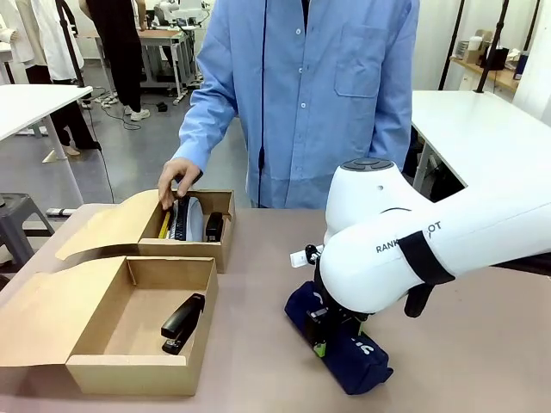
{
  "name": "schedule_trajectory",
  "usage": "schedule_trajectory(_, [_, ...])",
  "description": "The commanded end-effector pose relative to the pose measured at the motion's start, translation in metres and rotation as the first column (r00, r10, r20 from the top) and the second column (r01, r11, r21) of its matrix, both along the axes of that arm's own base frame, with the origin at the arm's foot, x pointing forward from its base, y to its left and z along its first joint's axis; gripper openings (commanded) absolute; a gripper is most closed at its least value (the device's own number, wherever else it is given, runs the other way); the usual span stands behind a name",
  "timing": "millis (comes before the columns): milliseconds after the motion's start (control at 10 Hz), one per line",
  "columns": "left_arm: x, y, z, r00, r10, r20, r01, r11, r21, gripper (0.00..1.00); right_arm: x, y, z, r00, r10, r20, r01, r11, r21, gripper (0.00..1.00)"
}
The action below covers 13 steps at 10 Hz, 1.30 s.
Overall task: Place items inside the box.
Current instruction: Pick up a Pencil pouch or Stapler and place it inside the Mailer Box closest to the robot.
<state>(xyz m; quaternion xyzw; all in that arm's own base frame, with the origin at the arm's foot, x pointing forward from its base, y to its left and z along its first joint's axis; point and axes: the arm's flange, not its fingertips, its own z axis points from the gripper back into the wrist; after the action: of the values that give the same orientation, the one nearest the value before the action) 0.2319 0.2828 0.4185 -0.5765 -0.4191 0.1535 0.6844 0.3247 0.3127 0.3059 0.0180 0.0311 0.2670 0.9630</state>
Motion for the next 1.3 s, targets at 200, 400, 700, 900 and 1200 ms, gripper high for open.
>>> schedule_trajectory(200, [0.001,-0.001,0.002,1.000,0.005,0.030,-0.005,1.000,0.004,1.00,-0.001,0.002,0.001,0.999,-0.033,0.018,0.033,0.999,-0.002,0.00])
schedule_trajectory(400, [0.001,-0.001,0.002,1.000,0.005,0.030,-0.005,1.000,0.004,1.00,-0.002,0.000,0.006,0.999,-0.047,0.020,0.047,0.999,-0.003,0.00])
schedule_trajectory(700, [0.001,-0.001,0.002,1.000,0.005,0.030,-0.005,1.000,0.004,1.00,-0.002,-0.004,0.012,0.998,-0.068,0.016,0.068,0.998,-0.008,0.00])
schedule_trajectory(900, [0.001,-0.001,0.002,1.000,0.005,0.030,-0.005,1.000,0.004,1.00,-0.001,-0.007,0.017,0.996,-0.086,-0.003,0.086,0.996,-0.027,0.00])
schedule_trajectory(1200, [0.001,-0.001,0.002,1.000,0.005,0.030,-0.005,1.000,0.004,1.00,-0.018,-0.015,0.068,0.977,-0.151,-0.151,0.156,0.987,0.026,0.00])
